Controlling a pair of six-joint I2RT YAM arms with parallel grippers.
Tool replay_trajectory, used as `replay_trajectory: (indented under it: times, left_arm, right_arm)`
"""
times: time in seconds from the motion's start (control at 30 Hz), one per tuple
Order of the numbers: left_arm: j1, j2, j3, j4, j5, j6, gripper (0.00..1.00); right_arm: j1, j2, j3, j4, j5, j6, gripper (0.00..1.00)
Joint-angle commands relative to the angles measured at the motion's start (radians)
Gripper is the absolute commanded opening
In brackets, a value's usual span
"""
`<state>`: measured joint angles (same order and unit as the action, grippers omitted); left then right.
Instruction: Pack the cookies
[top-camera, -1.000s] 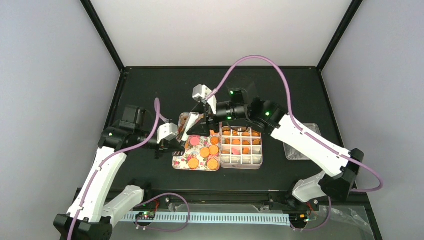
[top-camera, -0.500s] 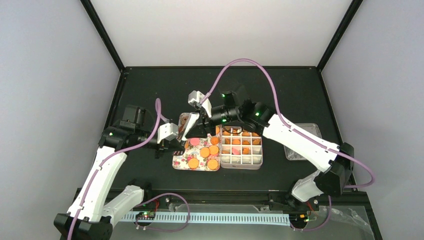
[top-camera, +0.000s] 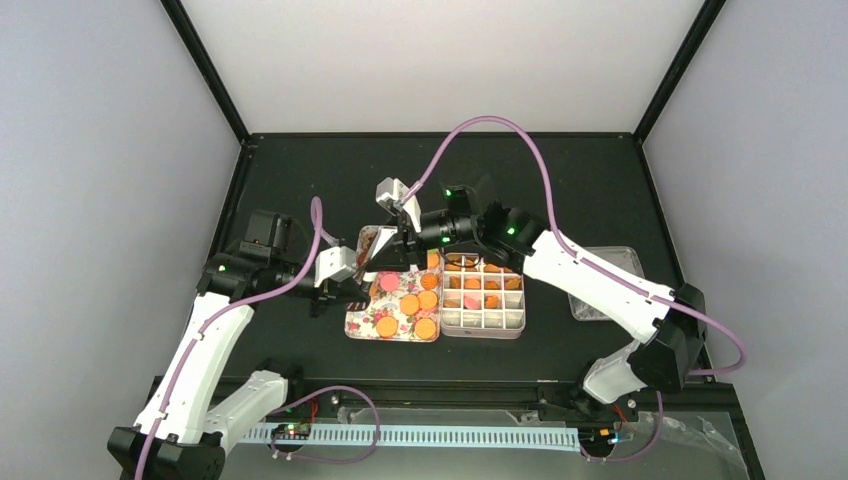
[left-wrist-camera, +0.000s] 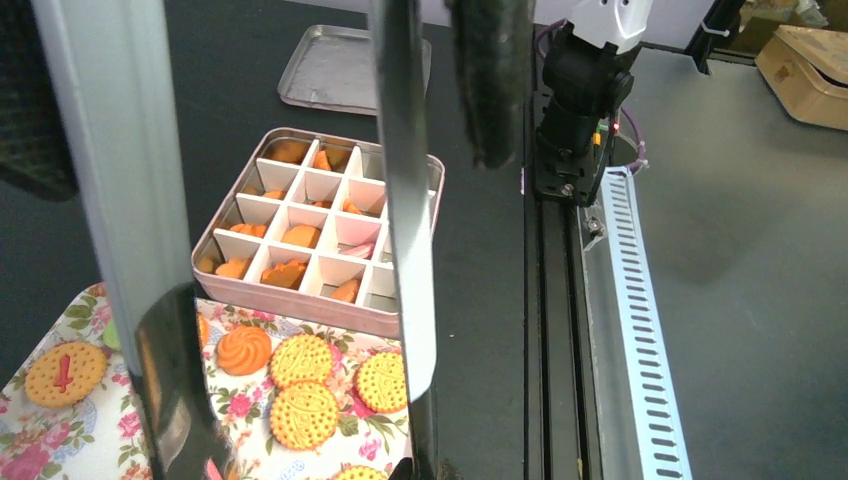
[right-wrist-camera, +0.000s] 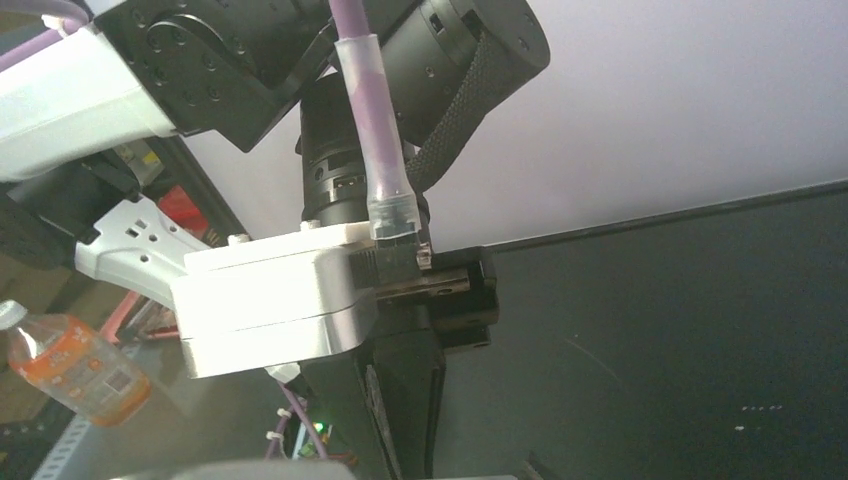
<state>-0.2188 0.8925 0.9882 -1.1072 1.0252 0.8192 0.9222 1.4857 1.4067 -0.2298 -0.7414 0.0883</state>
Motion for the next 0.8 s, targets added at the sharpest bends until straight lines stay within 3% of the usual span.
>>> replay_trajectory:
  times: [0.0, 0.2, 0.33, 0.47, 0.77]
  left_arm:
    - [-0.007, 0.002, 0.009, 0.007, 0.015, 0.026, 0.03]
    - [-0.007, -0.002, 0.019, 0.020, 0.000, 0.010, 0.09]
    - [-0.007, -0.004, 0.018, 0.026, -0.022, -0.006, 0.43]
    - [-0.007, -0.006, 0.018, 0.027, -0.085, -0.035, 0.59]
    - [0.010, 0.034, -0.014, 0.074, -0.274, -0.064, 0.69]
  right_arm:
    - [0.000, 0.012, 0.030, 0.011, -0.025, 0.001, 0.45]
    - [0.000, 0.002, 0.002, -0.049, 0.038, -0.042, 0.39]
    - [0.000, -0.028, -0.070, -0.044, 0.138, -0.047, 0.35]
    - [-0.001, -0.072, -0.155, -0.016, 0.243, -0.049, 0.34]
    - [0.001, -0.132, -0.303, 0.020, 0.450, -0.081, 0.35]
